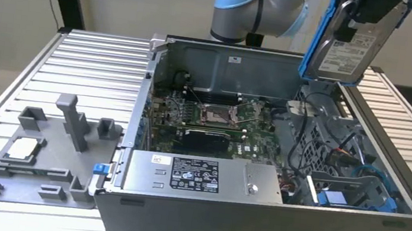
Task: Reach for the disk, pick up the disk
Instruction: 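Pick up the disk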
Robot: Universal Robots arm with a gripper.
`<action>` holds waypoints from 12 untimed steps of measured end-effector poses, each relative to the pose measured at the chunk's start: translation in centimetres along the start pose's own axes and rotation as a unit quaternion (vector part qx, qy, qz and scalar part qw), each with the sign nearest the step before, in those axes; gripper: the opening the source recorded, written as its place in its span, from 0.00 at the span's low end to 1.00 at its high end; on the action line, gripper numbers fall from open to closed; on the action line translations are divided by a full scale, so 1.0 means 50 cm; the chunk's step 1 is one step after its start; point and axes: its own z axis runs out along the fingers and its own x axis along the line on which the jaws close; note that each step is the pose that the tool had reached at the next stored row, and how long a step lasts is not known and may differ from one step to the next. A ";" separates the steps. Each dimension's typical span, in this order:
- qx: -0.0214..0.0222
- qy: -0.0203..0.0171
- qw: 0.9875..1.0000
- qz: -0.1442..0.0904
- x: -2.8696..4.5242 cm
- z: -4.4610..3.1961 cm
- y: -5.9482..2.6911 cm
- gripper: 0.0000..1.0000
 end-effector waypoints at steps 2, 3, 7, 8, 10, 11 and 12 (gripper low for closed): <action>0.000 0.000 1.000 0.000 0.000 0.000 -0.011 0.00; 0.000 0.000 1.000 0.000 0.000 0.000 -0.014 0.00; 0.000 0.000 1.000 0.000 0.000 0.000 -0.015 0.00; 0.000 0.000 1.000 0.000 0.000 -0.001 -0.015 0.00; 0.000 0.000 1.000 0.000 0.000 0.000 -0.015 0.00; 0.000 0.000 1.000 0.000 0.000 0.000 -0.016 0.00; 0.000 0.000 1.000 0.000 0.001 -0.001 -0.016 0.00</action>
